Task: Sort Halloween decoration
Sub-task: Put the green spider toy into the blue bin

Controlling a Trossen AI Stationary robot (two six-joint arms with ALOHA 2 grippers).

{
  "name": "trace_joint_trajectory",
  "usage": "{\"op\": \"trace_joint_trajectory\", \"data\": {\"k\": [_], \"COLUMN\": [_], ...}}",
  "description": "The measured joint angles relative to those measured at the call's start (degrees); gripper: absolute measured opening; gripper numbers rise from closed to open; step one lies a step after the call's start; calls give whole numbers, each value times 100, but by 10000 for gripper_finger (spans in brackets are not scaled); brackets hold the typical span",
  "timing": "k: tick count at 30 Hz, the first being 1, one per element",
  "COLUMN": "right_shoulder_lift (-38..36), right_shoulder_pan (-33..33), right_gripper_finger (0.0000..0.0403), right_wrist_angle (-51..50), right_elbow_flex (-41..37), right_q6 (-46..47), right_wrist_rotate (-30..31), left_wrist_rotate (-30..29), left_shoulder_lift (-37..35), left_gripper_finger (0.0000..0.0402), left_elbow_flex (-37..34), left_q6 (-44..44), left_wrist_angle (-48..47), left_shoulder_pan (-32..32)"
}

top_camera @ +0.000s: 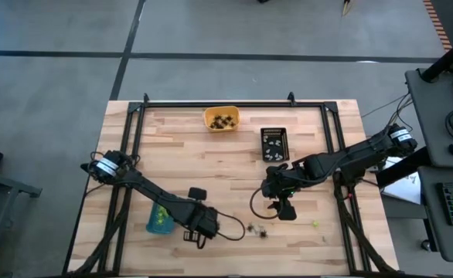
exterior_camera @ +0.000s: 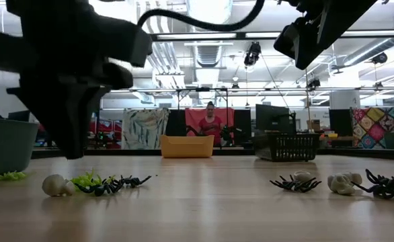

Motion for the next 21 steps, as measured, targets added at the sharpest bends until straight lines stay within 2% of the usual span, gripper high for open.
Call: {"op": "trace_joint_trajectory", "data": {"k": [3, 8, 15, 21], "right_shoulder_lift": [0, 0, 0, 0], "right_shoulder_pan": [0, 0, 0, 0], "right_gripper_finger": [194, 194, 194, 194], "right_wrist_angle": [3, 104, 132, 133], "right_elbow_flex": [0, 0, 0, 0], "right_q6": [2, -43, -10, -4], "right_wrist_rotate": [-1, -1, -1, -1], "left_wrist_rotate": [171, 400, 842, 891], "left_shoulder_lift": [0, 0, 0, 0], "left_gripper_finger": [0, 0, 0, 0], "left_elbow_flex": [39, -45, -139, -272], "left_q6": [-236, -1173, -1680, -1804], "left_wrist_angle": [-330, -987, -860, -685], "left_shoulder_pan": [13, 44, 60, 86]}}
